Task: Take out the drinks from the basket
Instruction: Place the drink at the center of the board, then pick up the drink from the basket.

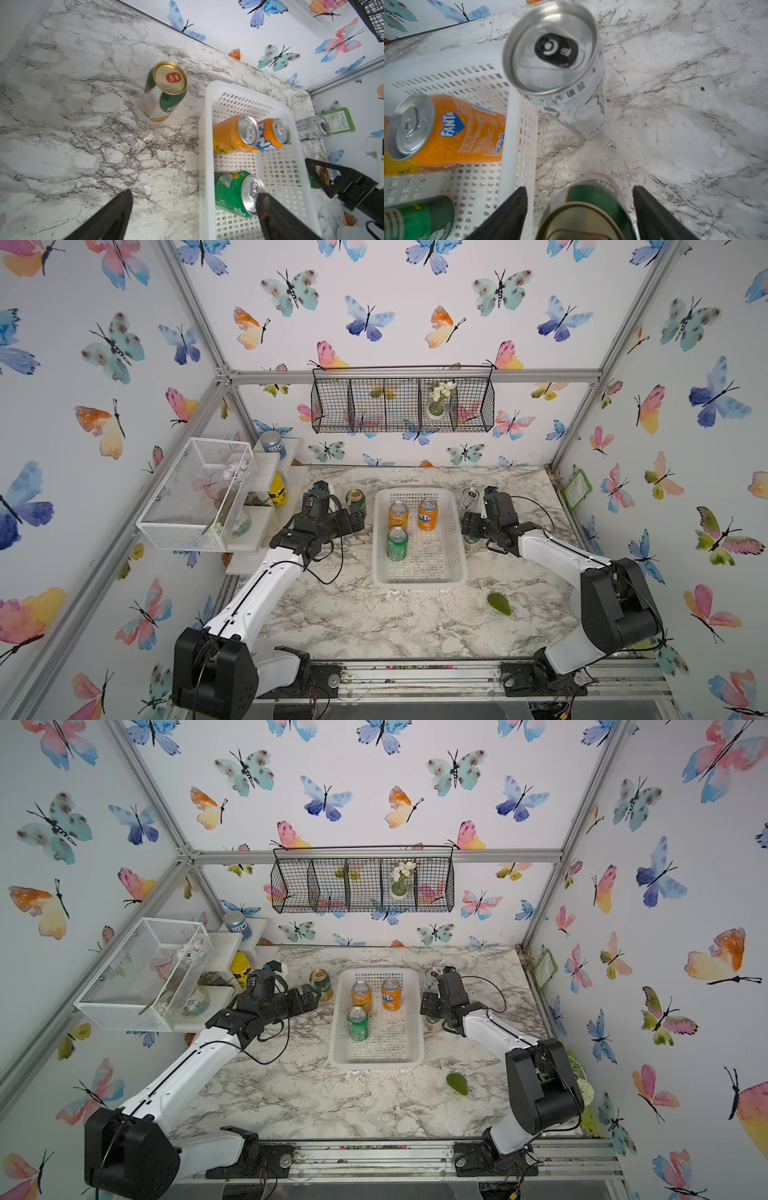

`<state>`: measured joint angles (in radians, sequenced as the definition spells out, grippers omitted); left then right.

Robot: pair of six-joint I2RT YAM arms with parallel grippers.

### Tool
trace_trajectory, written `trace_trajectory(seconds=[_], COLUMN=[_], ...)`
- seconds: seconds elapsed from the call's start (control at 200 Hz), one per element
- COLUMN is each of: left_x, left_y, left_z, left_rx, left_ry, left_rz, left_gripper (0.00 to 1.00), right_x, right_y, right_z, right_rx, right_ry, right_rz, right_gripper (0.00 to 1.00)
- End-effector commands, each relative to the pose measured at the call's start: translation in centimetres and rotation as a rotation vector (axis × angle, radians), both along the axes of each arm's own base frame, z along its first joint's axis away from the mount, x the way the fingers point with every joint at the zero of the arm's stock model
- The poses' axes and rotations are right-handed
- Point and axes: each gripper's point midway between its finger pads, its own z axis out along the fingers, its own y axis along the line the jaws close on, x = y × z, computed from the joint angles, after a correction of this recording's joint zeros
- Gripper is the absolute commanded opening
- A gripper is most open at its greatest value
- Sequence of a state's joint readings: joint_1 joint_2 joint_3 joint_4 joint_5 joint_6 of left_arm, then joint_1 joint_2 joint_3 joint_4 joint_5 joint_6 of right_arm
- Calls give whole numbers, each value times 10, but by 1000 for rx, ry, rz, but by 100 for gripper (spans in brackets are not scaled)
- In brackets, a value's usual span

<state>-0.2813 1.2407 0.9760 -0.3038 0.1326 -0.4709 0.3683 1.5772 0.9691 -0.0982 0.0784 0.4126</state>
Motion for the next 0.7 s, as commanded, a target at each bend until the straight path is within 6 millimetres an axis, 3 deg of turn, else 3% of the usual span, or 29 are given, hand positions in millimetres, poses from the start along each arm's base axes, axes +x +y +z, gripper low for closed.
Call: trace_trajectory(seconds=[0.0,0.275,0.481,0.696], left_x=[1,-1,-10,-19], left_y=[-5,-14,-48,-88], left_z=[13,20,26,7], left_rx=[-14,-40,-10,87], left_ry=[-24,-36,-59,-9], left_rz=[-32,-75,-186,-267], left_gripper=[99,99,99,100], right_x=[5,-1,-7,-11], right_y=[-1,-12,-9,-7], right_z=[28,64,87,93], right_rx=[22,44,89,116], right_ry=[-60,-168,-237,-278], right_rz=[-27,-70,-47,-33], right_gripper=[83,83,83,83])
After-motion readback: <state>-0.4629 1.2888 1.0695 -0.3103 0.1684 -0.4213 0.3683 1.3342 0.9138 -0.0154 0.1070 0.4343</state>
